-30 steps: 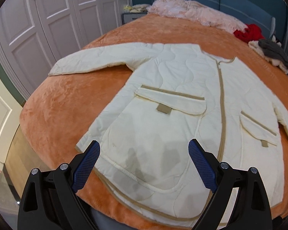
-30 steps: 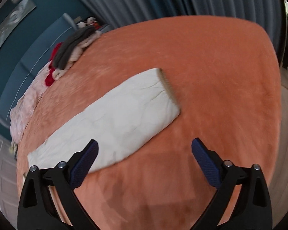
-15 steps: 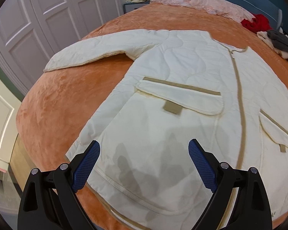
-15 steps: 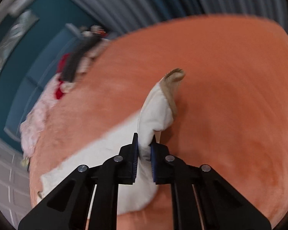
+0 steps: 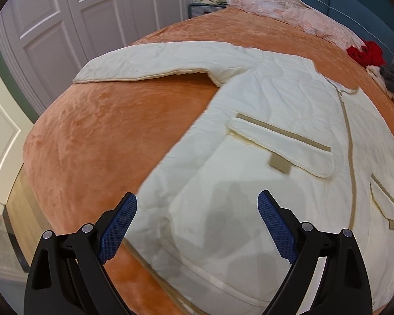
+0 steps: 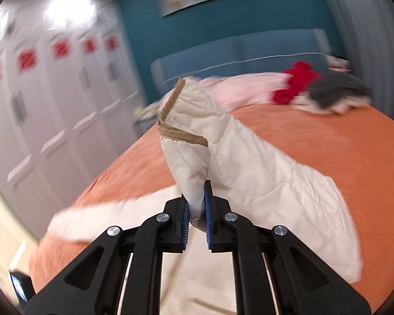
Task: Fold large clothes
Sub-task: 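Grasp the jacket sleeve cuff with the right tool and fold it across the body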
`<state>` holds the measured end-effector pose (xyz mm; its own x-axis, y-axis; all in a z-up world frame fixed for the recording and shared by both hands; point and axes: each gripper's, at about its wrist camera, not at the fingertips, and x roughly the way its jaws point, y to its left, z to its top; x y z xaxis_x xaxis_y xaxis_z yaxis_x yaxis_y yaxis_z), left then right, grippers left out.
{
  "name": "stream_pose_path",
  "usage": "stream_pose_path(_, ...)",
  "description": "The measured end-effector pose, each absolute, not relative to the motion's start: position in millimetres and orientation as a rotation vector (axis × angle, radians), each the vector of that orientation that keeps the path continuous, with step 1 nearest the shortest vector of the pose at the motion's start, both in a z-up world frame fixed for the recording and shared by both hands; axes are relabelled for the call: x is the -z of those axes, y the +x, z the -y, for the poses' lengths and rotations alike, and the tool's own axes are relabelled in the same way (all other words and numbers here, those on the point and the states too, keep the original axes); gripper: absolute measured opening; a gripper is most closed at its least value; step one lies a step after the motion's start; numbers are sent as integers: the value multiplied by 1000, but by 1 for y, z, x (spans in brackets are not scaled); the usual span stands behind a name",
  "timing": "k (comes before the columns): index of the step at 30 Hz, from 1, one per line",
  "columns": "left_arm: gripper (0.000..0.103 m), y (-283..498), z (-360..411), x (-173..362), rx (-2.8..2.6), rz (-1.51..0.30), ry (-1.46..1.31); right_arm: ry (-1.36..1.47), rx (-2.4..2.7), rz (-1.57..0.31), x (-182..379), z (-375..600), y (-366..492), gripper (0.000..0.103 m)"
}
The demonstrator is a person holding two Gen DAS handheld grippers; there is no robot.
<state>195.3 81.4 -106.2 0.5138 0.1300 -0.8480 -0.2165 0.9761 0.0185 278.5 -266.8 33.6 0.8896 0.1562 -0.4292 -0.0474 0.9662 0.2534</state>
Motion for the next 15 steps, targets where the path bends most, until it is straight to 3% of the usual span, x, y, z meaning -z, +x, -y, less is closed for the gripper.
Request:
stream_pose_path(10, 91, 202, -126, 110, -191, -1006, -230, 93, -351, -748, 80, 103, 323, 12)
stream_pose_path(13, 91, 211, -127, 106, -134, -985, -291, 75, -377, -808, 107, 85, 322, 24)
stream_pose_path(15, 91, 218, -124, 103, -94, -976, -334, 76, -371, -818, 115, 87, 322, 46)
